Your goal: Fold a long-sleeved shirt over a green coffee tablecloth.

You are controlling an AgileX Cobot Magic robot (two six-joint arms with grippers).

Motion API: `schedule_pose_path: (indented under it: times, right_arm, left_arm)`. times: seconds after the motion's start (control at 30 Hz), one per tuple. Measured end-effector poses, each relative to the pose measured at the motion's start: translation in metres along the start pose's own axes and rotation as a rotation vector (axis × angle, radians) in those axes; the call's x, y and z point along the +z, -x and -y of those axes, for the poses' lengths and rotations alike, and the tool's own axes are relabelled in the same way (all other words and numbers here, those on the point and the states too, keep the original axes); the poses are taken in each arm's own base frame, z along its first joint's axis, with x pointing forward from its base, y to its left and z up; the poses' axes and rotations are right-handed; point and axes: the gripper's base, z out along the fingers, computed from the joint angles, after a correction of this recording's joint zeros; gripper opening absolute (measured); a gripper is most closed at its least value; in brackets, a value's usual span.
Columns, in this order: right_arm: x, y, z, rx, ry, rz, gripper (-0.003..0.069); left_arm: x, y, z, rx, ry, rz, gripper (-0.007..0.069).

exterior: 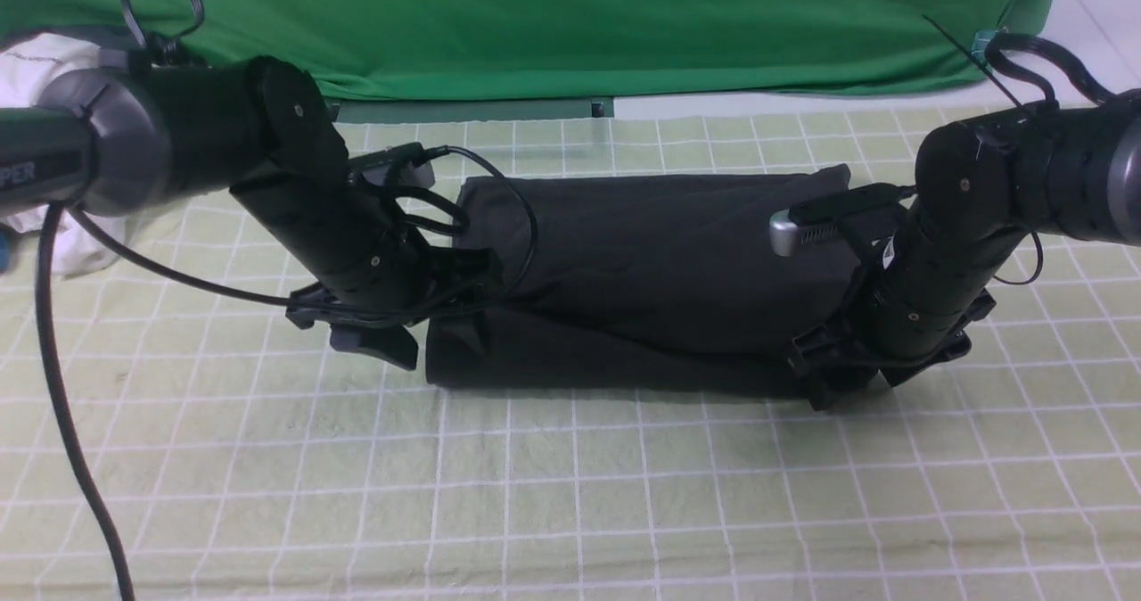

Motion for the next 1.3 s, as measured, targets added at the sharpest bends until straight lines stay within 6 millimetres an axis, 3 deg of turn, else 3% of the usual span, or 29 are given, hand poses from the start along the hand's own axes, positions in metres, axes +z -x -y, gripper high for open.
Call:
schedule_pose_path:
  times: [0.13, 0.2, 0.33, 0.37, 0.4, 0.5, 0.63, 0.77, 0.87, 0.9, 1.1, 1.3]
  right_arm:
    - [0.000, 0.002, 0.000, 0.001, 0.001, 0.020, 0.0381]
    - [0.000, 0.003, 0.000, 0.000, 0.003, 0.029, 0.0229]
    - [0.000, 0.003, 0.000, -0.002, 0.003, 0.032, 0.0101]
    - [0.000, 0.003, 0.000, -0.002, 0.003, 0.032, 0.0097]
    - [0.000, 0.003, 0.000, -0.004, 0.003, 0.032, 0.0075]
    - [0.000, 0.002, 0.000, -0.015, 0.003, 0.024, 0.0067]
    - [-0.005, -0.001, -0.001, -0.020, 0.005, 0.004, 0.0065]
    - [-0.033, -0.008, -0.003, -0.025, 0.009, 0.007, 0.0065]
    - [-0.046, -0.019, -0.005, -0.023, 0.011, -0.002, 0.0065]
    - [-0.045, -0.021, -0.005, -0.023, 0.011, -0.006, 0.0065]
    - [-0.037, -0.055, -0.004, 0.002, 0.008, -0.086, 0.0065]
    - [-0.031, -0.060, -0.004, 0.008, 0.007, -0.079, 0.0065]
  left_arm:
    - [0.001, 0.000, 0.000, -0.002, 0.001, -0.002, 0.0440]
    - [0.004, 0.000, -0.001, -0.028, 0.003, -0.012, 0.0347]
    - [0.015, -0.004, -0.004, -0.046, 0.010, -0.080, 0.0184]
    - [0.016, -0.005, -0.005, -0.047, 0.011, -0.088, 0.0165]
    - [0.020, -0.006, -0.006, -0.049, 0.014, -0.110, 0.0094]
    - [0.018, -0.007, -0.006, -0.044, 0.014, -0.119, 0.0028]
    - [0.009, -0.008, -0.003, -0.032, 0.013, -0.115, 0.0015]
    - [-0.014, -0.015, 0.001, -0.004, 0.015, -0.098, 0.0015]
    - [-0.013, -0.032, -0.005, -0.009, 0.030, -0.130, 0.0015]
    - [-0.013, -0.032, -0.005, -0.008, 0.030, -0.131, 0.0015]
    - [0.006, -0.081, -0.027, 0.016, 0.070, -0.246, 0.0015]
    - [0.005, -0.089, -0.028, 0.014, 0.058, -0.230, 0.0015]
